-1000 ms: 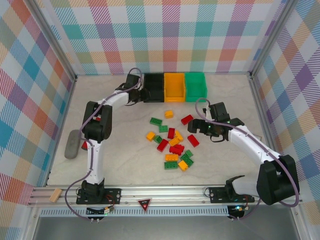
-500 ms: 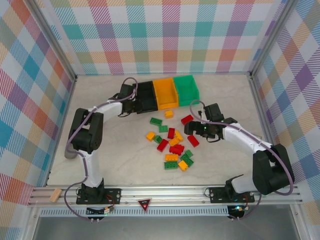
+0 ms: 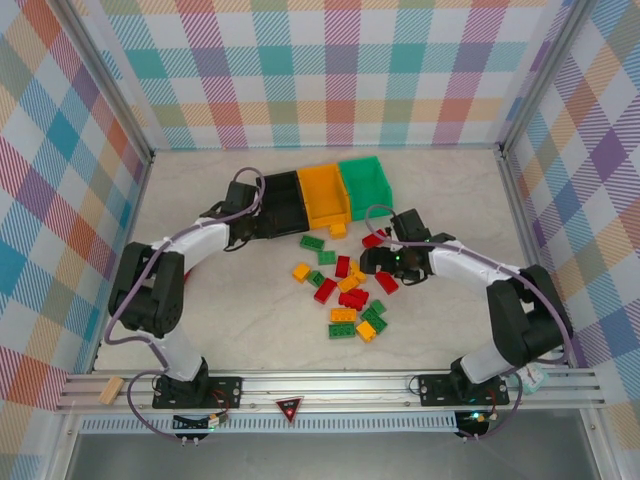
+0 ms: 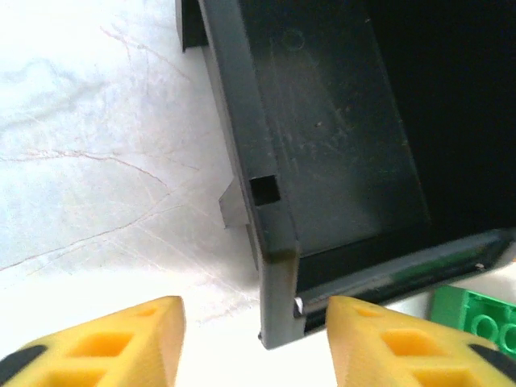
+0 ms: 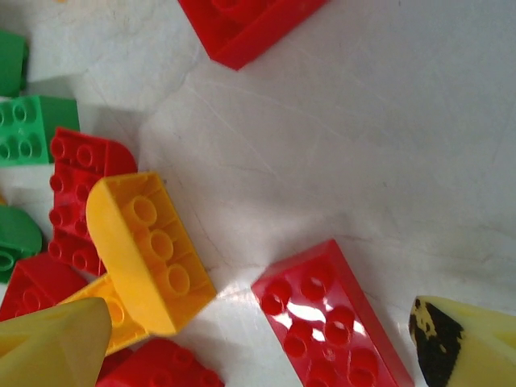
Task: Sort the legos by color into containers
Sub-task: Rotate the container at the top-center of the table, then pick up the lego from the center of the table.
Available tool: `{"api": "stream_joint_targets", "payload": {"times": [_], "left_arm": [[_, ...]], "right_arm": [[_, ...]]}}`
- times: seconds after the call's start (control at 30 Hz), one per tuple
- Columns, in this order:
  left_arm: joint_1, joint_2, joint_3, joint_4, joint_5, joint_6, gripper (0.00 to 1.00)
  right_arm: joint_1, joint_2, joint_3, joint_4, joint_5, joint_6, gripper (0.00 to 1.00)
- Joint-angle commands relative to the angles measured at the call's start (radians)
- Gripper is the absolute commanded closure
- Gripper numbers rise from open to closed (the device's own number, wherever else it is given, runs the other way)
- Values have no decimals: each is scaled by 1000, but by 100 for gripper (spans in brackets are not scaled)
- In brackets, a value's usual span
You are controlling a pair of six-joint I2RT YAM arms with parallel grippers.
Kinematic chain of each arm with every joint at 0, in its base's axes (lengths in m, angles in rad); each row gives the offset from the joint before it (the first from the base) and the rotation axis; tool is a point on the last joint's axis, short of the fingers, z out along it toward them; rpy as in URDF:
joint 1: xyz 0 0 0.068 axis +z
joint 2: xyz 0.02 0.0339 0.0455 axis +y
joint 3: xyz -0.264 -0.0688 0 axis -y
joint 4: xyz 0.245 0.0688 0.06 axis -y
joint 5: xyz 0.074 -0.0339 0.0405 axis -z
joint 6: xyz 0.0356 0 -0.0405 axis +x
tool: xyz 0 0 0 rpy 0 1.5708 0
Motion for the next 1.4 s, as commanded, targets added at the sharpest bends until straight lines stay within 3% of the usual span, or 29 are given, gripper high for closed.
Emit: {"api": "stream_joint_targets", "payload": {"times": [0.0, 0.23, 0.6, 0.73, 1.17, 1.37], "left_arm": [[-4, -81, -34, 22, 9, -5, 41], [-1, -200, -181, 156, -15, -60, 33], [10, -217, -321, 331, 49, -175, 33], [10, -252, -344, 346, 33, -179, 33], [10, -295, -360, 344, 20, -171, 33], [10, -303, -361, 335, 0, -171, 33]], "right_arm": [[9, 44, 80, 34, 85, 46, 6], [9, 196, 236, 8, 201, 52, 10], [9, 390, 448, -131, 278, 41, 26], [9, 424, 467, -138, 274, 50, 29], [12, 430, 449, -114, 235, 64, 68], [18, 398, 422, -91, 223, 63, 72]]}}
